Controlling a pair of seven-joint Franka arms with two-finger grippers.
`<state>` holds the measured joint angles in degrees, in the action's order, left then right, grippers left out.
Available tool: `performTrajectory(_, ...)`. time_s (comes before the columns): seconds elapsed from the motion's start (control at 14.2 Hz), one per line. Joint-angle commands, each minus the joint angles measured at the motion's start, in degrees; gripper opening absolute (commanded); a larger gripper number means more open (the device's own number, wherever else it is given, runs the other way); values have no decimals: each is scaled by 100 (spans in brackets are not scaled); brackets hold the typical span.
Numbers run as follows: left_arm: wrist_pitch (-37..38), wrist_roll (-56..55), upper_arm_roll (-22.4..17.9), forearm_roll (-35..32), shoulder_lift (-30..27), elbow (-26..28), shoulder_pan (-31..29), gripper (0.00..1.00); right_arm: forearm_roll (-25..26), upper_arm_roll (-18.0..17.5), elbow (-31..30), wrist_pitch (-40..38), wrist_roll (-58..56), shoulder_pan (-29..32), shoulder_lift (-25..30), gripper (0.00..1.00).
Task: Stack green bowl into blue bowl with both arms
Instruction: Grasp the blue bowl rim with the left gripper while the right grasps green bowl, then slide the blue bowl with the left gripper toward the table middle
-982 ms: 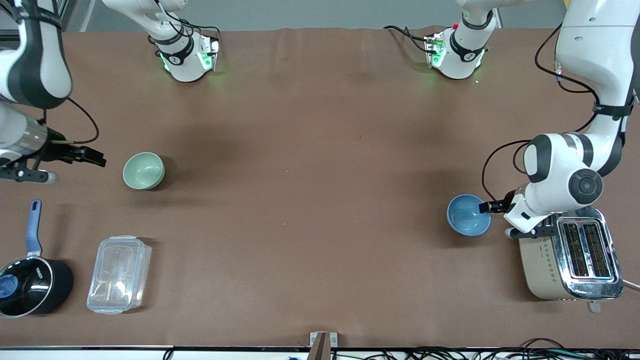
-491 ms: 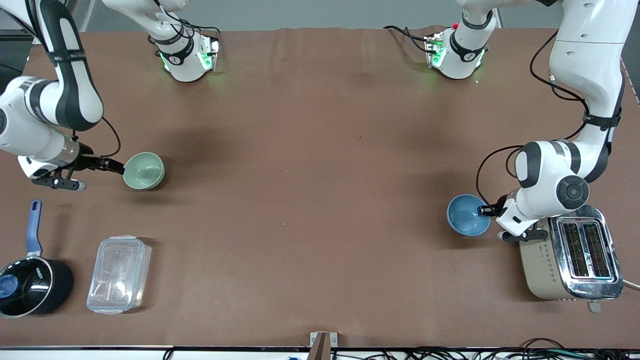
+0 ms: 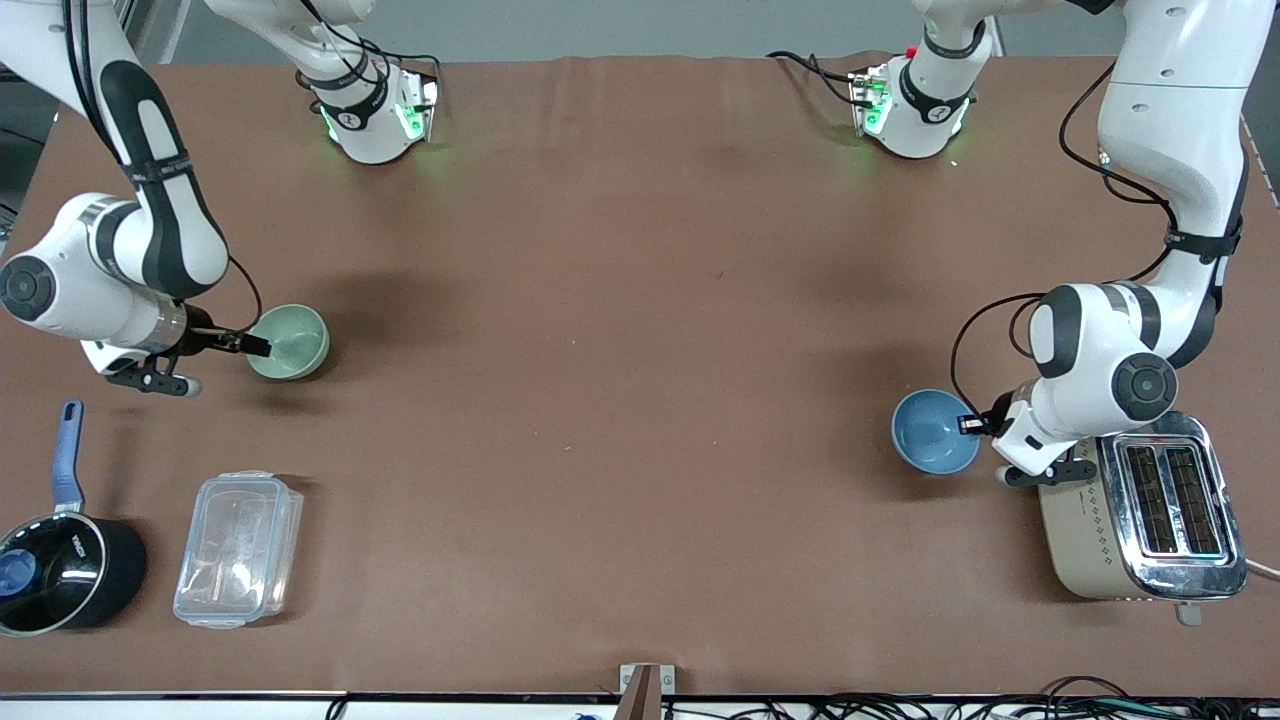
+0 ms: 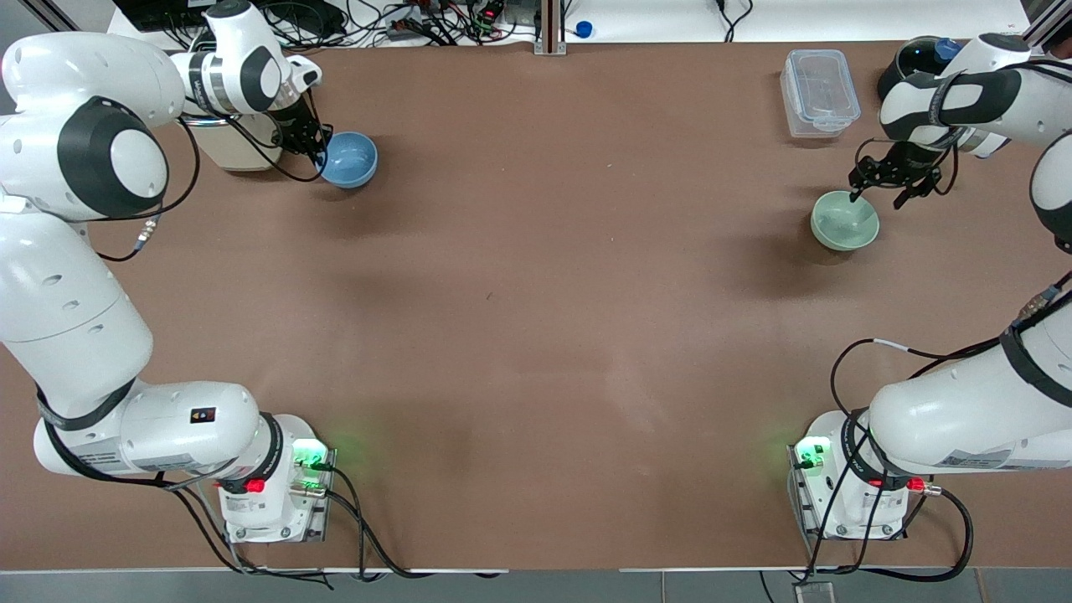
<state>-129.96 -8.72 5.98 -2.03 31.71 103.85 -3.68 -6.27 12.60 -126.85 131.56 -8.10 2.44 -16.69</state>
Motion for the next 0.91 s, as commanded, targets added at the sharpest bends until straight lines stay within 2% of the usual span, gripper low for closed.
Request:
performTrajectory(0.0,356,-418,35,-96,-190,-119,261,0,-496,23,-15,81,-604,134,-193,95)
performTrajectory(0.14,847,-1170,166,-52,-253,-390,638,0,-629,76,-15,63,-833,143,-203,89)
performTrajectory(0.21,1033,-1645,324,-52,-253,-513,814,0,-638,102,-15,63,-860,143,-203,78)
performTrajectory(0.35,1087,-2298,649,-87,-244,-628,1157,0,-638,111,-15,37,-1017,152,-203,38)
performTrajectory(0.42,1079,-2570,694,-95,-201,-742,1437,0,-638,111,-15,28,-1175,161,-203,25)
performTrajectory(0.49,1070,-2738,694,-95,-174,-795,1727,0,-638,128,-15,19,-1229,187,-220,20)
performTrajectory(0.7,772,-3099,694,-26,150,-1032,2414,0,-647,129,-24,19,-1264,178,-238,15)
performTrajectory(0.84,308,-3572,694,-34,431,-1094,2765,0,-638,137,-15,-24,-1264,161,-212,6)
